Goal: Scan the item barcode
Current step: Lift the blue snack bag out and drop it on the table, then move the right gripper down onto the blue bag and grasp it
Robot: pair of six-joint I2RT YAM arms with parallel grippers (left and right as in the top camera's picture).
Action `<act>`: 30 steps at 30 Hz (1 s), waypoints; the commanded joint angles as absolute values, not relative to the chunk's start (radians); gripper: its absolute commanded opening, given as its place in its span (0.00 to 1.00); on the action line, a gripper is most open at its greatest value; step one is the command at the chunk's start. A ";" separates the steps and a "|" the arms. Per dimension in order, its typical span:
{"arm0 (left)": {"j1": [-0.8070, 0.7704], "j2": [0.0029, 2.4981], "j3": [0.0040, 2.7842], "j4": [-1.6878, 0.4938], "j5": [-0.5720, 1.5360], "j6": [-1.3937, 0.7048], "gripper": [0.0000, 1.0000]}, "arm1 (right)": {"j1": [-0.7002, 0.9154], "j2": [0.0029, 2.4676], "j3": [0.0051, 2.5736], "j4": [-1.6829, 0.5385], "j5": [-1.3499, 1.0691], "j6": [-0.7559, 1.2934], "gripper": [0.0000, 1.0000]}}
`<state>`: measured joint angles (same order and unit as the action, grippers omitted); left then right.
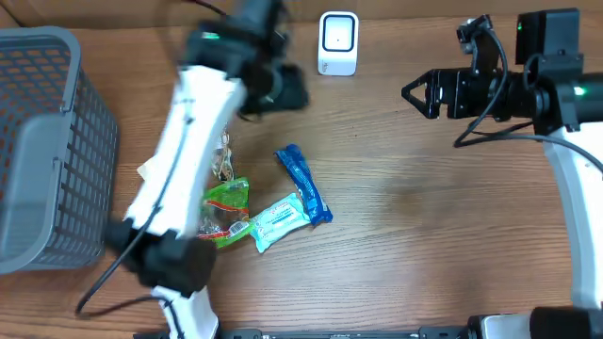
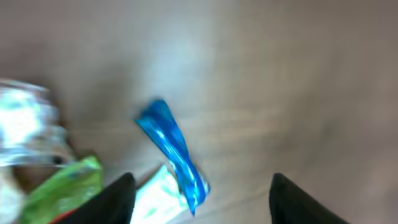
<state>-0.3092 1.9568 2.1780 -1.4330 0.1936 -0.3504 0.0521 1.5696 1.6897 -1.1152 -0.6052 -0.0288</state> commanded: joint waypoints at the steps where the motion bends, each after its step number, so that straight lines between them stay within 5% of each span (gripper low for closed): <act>1: -0.197 1.803 2.262 -1.441 0.184 -0.414 0.52 | 0.111 1.654 1.712 -1.092 -0.670 -0.015 0.80; 10: -0.163 1.734 2.260 -1.524 0.097 -0.419 0.50 | 0.378 1.861 1.712 -1.038 -0.562 0.011 0.68; 13: -0.163 1.739 2.260 -1.554 0.093 -0.419 0.54 | 0.441 1.936 1.711 -1.026 -0.532 0.013 0.37; 15: -0.163 1.739 2.260 -1.556 0.093 -0.419 0.57 | 0.465 1.974 1.711 -1.007 -0.501 0.022 0.31; 21: -0.163 1.740 2.260 -1.543 0.093 -0.418 1.00 | 0.522 2.091 1.710 -0.889 -0.469 0.027 0.38; 30: -0.163 1.740 2.260 -1.544 0.094 -0.419 1.00 | 0.589 2.224 1.709 -0.808 -0.471 0.041 0.42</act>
<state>-0.1619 1.7329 2.2539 -1.5482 0.1001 -0.4171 0.5697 2.1906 1.6897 -0.8185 -0.4786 0.0292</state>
